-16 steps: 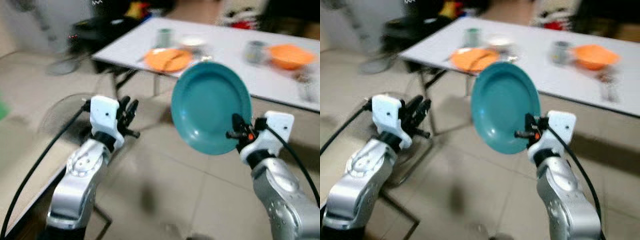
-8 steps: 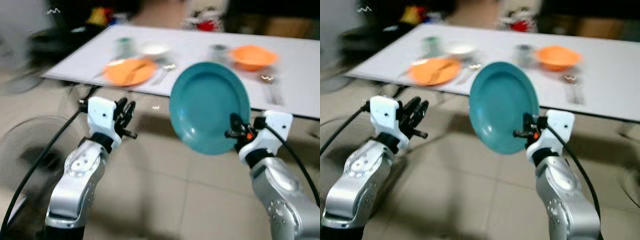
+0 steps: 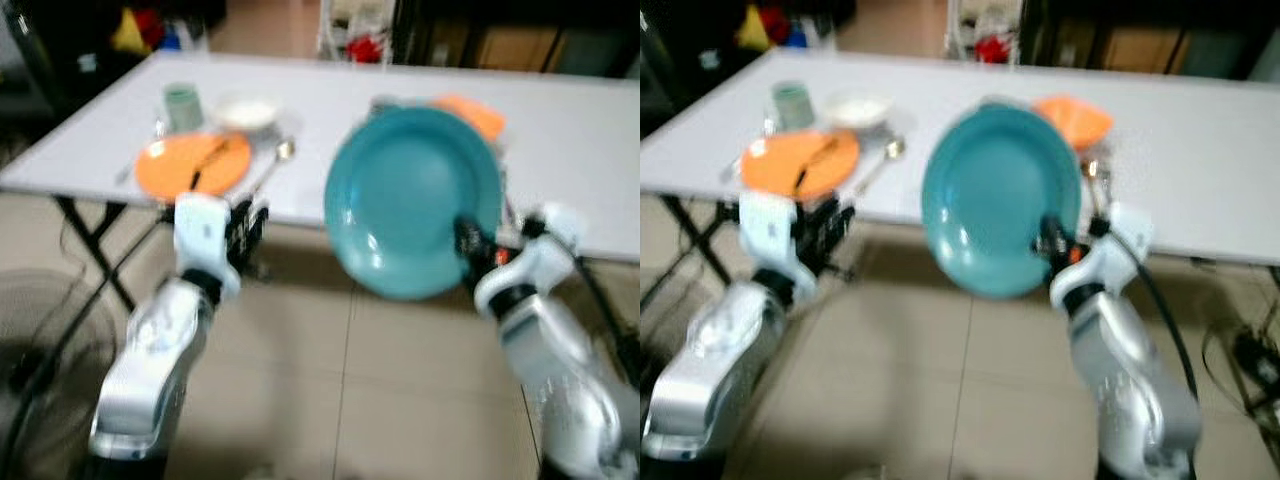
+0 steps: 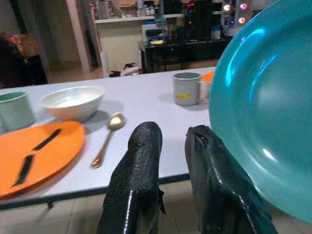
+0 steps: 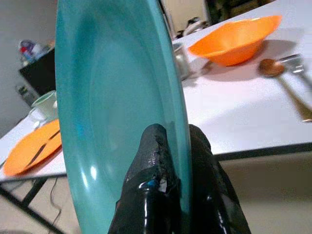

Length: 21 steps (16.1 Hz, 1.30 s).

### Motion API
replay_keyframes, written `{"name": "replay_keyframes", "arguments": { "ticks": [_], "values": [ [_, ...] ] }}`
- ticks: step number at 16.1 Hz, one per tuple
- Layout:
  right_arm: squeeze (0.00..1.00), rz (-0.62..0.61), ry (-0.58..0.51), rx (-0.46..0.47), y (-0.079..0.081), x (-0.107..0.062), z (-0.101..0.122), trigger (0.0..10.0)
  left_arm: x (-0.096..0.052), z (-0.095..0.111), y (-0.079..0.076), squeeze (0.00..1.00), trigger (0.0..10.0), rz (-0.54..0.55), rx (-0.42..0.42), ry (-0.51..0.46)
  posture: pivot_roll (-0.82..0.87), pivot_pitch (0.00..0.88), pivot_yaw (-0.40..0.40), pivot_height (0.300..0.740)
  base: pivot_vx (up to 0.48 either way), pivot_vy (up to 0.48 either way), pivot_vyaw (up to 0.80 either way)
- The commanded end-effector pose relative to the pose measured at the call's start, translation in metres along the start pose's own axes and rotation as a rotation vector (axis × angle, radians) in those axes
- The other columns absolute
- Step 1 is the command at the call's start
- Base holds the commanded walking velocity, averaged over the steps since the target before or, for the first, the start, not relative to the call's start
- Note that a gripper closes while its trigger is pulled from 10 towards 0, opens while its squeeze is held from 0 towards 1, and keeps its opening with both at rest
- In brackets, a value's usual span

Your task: Setting the table

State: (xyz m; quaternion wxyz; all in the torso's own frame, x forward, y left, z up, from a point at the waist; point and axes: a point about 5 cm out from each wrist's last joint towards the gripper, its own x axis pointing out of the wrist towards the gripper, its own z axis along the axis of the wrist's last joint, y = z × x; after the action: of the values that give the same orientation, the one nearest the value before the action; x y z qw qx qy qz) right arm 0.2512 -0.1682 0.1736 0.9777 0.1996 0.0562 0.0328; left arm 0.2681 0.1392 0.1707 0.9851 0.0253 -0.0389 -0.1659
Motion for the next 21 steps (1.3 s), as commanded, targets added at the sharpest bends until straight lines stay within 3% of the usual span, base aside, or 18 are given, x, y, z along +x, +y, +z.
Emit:
{"name": "replay_keyframes", "arguments": {
  "ticks": [1,17,21],
  "values": [
    [0.0,-0.003,-0.008,0.02,-0.004,0.0,0.005,10.0,0.0,0.002,-0.005,0.0,10.0,-0.02,0.003,-0.008,0.07,0.0,0.035,0.74,0.356,0.0,0.0],
    [0.0,0.038,0.131,0.108,-0.003,0.0,-0.006,10.0,-0.004,0.0,-0.008,0.0,10.0,-0.06,0.01,0.009,0.07,0.0,0.037,0.74,0.36,0.0,-0.14],
    [0.0,0.04,0.169,0.237,-0.004,-0.001,-0.012,10.0,-0.007,-0.004,-0.014,0.0,10.0,-0.145,-0.015,0.035,0.07,0.0,0.039,0.74,0.172,0.0,0.0]
  ]
}}
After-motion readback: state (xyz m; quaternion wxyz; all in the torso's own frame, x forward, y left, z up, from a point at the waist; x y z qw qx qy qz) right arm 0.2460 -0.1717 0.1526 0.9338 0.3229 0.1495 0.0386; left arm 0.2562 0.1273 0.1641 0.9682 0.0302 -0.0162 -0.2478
